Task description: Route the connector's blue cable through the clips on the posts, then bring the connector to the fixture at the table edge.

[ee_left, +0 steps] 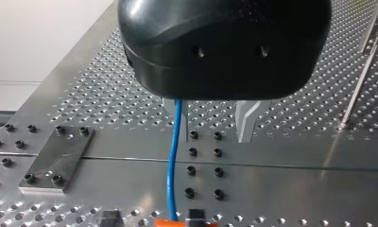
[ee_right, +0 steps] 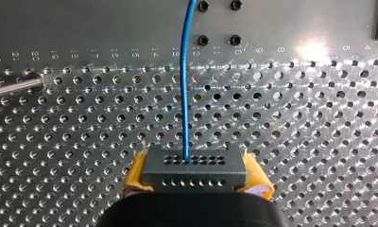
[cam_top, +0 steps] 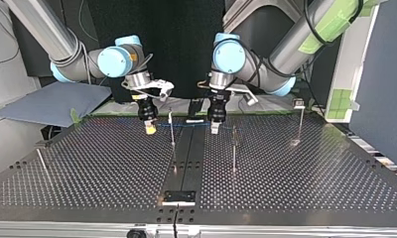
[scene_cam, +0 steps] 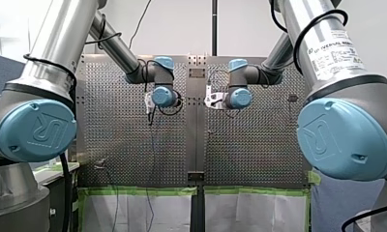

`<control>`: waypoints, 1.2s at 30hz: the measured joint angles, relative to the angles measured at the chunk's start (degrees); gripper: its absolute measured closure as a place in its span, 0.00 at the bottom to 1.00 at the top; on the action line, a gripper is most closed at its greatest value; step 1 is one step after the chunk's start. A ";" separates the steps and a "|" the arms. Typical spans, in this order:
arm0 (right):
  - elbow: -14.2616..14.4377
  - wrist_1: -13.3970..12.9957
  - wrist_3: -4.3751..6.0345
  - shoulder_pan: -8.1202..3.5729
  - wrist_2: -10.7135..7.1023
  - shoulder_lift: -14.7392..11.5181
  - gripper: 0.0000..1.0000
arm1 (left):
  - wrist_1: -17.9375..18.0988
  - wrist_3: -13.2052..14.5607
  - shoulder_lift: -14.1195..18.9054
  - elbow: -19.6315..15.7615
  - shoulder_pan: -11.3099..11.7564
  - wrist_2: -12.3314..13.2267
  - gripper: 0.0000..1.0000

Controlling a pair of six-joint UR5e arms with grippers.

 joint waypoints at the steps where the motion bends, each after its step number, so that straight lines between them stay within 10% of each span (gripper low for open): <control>1: 0.00 0.00 0.00 0.00 -0.01 0.01 1.00 | -0.03 0.01 -0.02 0.14 -0.03 -0.11 0.49; 10: 0.00 -0.11 0.00 0.00 0.00 0.02 1.00 | 0.02 -0.11 -0.04 0.47 -0.14 -0.41 0.89; 36: 0.00 0.08 -0.10 -0.04 0.01 0.12 1.00 | 0.08 0.87 -0.04 1.00 -0.52 -2.16 0.99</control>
